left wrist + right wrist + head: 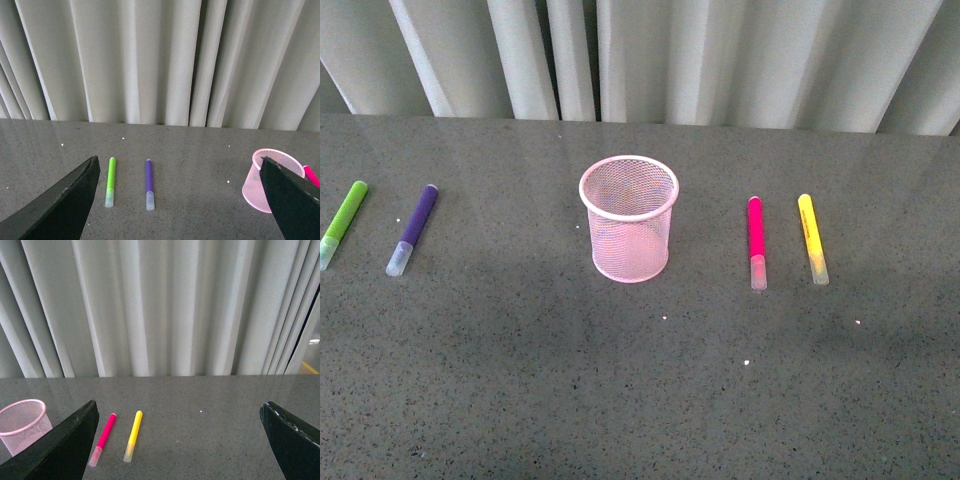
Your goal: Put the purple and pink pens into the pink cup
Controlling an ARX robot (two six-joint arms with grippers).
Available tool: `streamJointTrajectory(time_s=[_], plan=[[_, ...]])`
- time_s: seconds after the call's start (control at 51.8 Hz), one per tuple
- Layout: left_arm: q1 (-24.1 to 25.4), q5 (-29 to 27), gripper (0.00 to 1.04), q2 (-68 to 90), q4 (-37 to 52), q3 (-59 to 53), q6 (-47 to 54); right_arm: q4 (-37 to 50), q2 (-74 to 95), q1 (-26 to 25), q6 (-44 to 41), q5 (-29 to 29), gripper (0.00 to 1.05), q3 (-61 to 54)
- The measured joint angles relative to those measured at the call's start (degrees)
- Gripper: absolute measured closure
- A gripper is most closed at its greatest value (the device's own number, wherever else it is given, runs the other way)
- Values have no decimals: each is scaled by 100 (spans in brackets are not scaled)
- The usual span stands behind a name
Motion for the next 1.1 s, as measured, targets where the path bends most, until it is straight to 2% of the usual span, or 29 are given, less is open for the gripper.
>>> streamJointTrajectory(time_s=[0.792,0.811,0.889,0.927,1.024,1.101], plan=[[0,0,7,0,0,0,0,0,0,0,2,0,7,0],[-35,-116,7,46,-63,17,-50,0,0,0,2,0,7,0],[-520,-1180,7,728,-1117,439,-885,0,0,0,0,0,7,0],[-664,-1508,7,1064,-1220,516,-1222,0,0,0,2,4,7,0],[-752,-1333,7,1825,-925,564,-1709,0,0,0,0,-2,7,0],[-673,-999,7,2640,-103,739,-1740,0,0,0,2,0,7,0]])
